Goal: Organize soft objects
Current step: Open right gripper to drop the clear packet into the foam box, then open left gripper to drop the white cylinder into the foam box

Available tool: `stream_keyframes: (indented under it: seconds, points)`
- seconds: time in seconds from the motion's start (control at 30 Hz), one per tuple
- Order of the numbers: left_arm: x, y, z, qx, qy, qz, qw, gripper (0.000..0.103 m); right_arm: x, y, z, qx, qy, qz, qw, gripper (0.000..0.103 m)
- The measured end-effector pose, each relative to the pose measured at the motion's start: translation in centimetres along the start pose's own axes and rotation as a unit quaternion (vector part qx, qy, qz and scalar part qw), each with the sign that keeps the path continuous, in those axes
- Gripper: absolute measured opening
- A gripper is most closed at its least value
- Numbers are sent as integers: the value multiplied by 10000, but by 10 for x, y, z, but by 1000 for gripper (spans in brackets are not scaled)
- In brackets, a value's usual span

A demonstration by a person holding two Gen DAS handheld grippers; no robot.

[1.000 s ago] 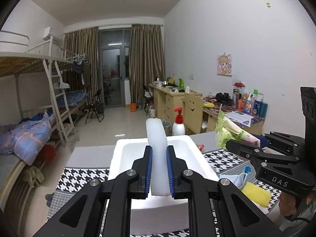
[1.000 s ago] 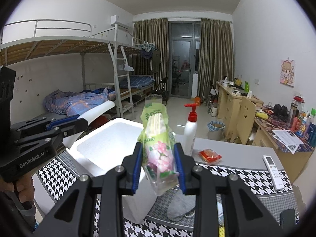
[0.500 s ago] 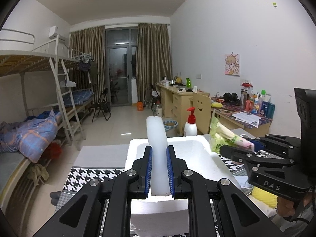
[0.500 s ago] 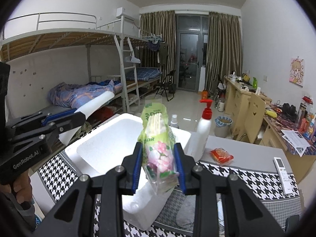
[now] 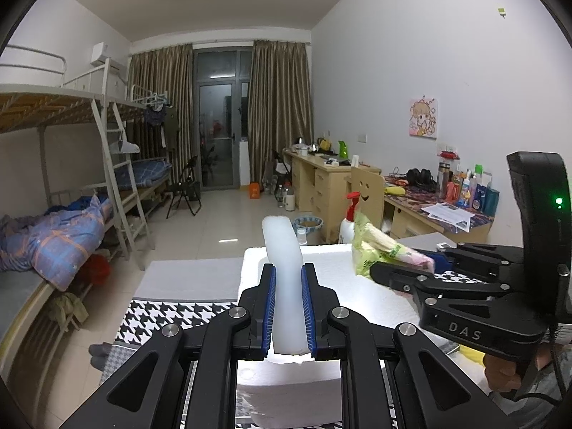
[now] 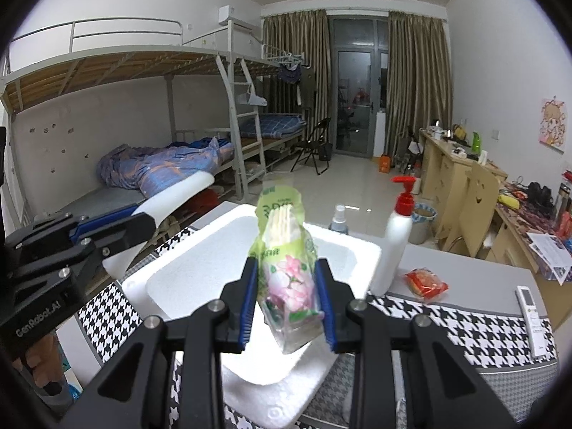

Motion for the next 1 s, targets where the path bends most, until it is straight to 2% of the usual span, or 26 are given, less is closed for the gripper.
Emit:
stream_keyframes:
  seconds: [0.1,0.17,0.23,0.63,0.7,0.77,1.0]
  points:
    - [1,-1,1,48,37,33,10000,16,-1,-5,2,51,58,26,10000,44]
    - [1,-1,1,89,59,50,9999,16,-2,-8,1,160,138,-16,9998,62]
    - [1,-2,3,66,54,41,10000,16,-4,-7,0,163,126,-70,9998,73]
    - [2,-5,2,70,36,82,9999,16,-7,17,-2,162,88,-309,9994,74]
    - [2,-5,1,66,27,84,9999,16,-7,24,-4,200,70,-391,9990,75]
    - [2,-6,1,83,34,101,9999,16,-7,29,-5,227,50,-445,9987,81]
    - [1,-12,-4,168,16,166,9997,16,-5,40,-12,355,16,-564,9978,81]
Point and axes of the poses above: each gripper's, at about its wrist camera, not at the fingertips, and y roughly against the way its jaws point, z to its left, x to its underside, the point moved 6 cm from there along -y, roughly the way its jaws point, and after that the axes turned 3 degrees about x, right-handed, at the moved point
